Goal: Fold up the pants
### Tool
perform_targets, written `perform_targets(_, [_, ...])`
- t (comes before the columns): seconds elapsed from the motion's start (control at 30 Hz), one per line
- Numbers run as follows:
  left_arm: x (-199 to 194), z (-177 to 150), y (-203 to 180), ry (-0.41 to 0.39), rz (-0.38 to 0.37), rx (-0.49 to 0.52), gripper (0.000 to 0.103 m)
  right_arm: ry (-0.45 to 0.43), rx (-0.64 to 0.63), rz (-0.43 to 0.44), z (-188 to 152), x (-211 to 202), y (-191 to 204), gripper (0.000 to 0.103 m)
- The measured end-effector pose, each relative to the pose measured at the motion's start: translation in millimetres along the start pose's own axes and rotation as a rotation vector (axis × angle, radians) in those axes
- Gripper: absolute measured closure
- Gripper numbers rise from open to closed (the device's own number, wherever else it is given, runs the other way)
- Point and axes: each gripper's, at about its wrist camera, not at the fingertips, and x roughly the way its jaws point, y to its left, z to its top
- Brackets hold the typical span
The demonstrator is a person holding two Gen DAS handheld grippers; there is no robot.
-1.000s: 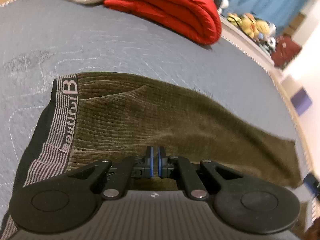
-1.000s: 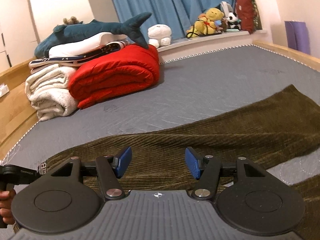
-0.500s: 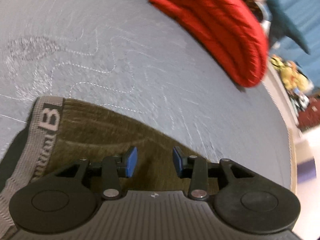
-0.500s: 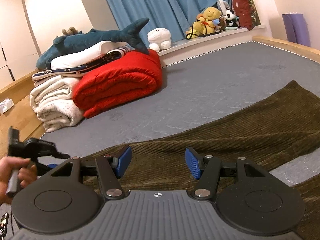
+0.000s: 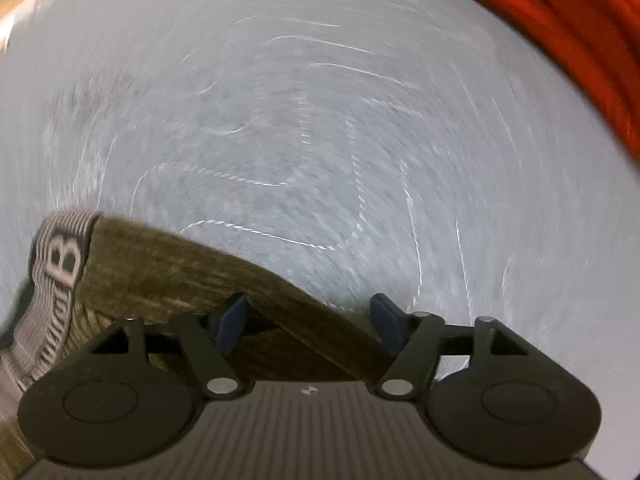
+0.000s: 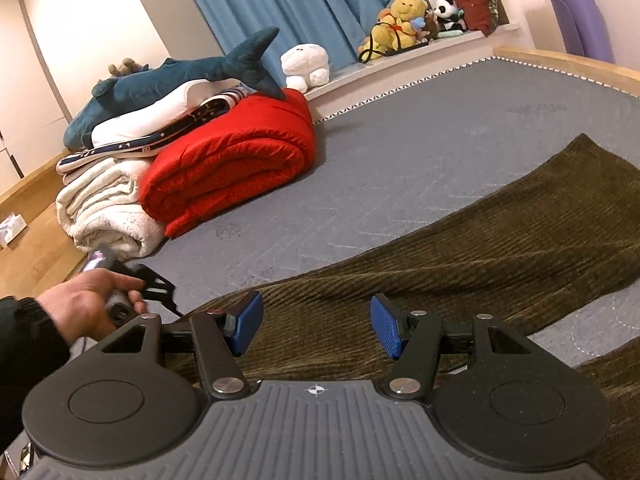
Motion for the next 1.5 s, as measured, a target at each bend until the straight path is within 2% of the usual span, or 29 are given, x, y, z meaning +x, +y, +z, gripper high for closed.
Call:
perform_targets(0.07, [-5,-11,-9,-0.067,0.028,0.088,0.039,-0.001,-0.002,-0.007,2,1,-1,0.041])
perform_targets(0.1, [-9,-15,-11,-0.092,0.036,0.127,0.060,0.001,-0.003,-0.014,2,2,-4,0.041])
perform_targets(0.13, [-13,-19,-9,-0.116,0.047,0.157,0.075,0.005,0.001,-0.023,2,4,-5,0.041])
perform_targets(0.17, [-18,-22,-3,-0.132,0.028,0.178,0.079,0.008,0.009,-0.031,2,6,-5,0.041])
perform_targets(0.2, [-23,-25,3,-0.149,-0.001,0.205,0.088,0.008,0.017,-0.037,2,6,-8,0.041])
perform_targets(0.27, [-38,-32,23,-0.184,-0.069,0.214,0.094,0.005,0.036,-0.054,2,5,-11,0.041])
perform_targets(0.4, [-82,-61,70,-0.282,-0.243,0.266,0.095,-0.008,0.050,-0.078,4,2,-16,0.041])
perform_targets(0.5, [-126,-99,116,-0.343,-0.383,0.311,0.096,-0.024,0.053,-0.092,5,-2,-18,0.041])
perform_targets(0.63, [-166,-157,180,-0.378,-0.522,0.362,0.096,-0.041,0.074,-0.131,4,-7,-25,0.041])
perform_targets(0.77, [-167,-219,235,-0.373,-0.582,0.446,0.096,-0.041,0.112,-0.153,0,-14,-32,0.041])
perform_targets(0.83, [-147,-242,251,-0.329,-0.580,0.504,0.096,-0.045,0.114,-0.160,-1,-18,-32,0.041])
perform_targets(0.87, [-136,-248,253,-0.273,-0.569,0.526,0.096,-0.049,0.110,-0.165,-3,-20,-31,0.041])
perform_targets(0.93, [-114,-246,257,-0.094,-0.573,0.495,0.096,-0.054,0.100,-0.179,-5,-23,-29,0.041])
perform_targets(0.97, [-107,-242,260,-0.060,-0.590,0.461,0.096,-0.055,0.100,-0.184,-6,-25,-28,0.041])
perform_targets(1.0, [-103,-237,268,-0.061,-0.585,0.401,0.091,-0.056,0.102,-0.189,-7,-25,-28,0.041])
perform_targets(1.03, [-100,-232,273,-0.062,-0.573,0.354,0.080,-0.056,0.104,-0.197,-9,-26,-28,0.041])
perform_targets(1.1, [-93,-222,283,-0.040,-0.588,0.285,0.067,-0.055,0.112,-0.212,-11,-27,-30,0.041])
perform_targets(1.2, [-83,-212,297,0.005,-0.606,0.158,0.066,-0.049,0.135,-0.229,-15,-29,-36,0.041])
perform_targets(1.27, [-79,-205,300,0.020,-0.605,0.107,0.066,-0.049,0.147,-0.246,-16,-29,-39,0.041])
perform_targets(1.4, [-78,-191,300,0.004,-0.597,0.061,0.066,-0.046,0.165,-0.266,-19,-30,-49,0.041])
perform_targets(1.5, [-86,-195,295,-0.008,-0.601,0.053,0.066,-0.047,0.162,-0.280,-20,-29,-51,0.041])
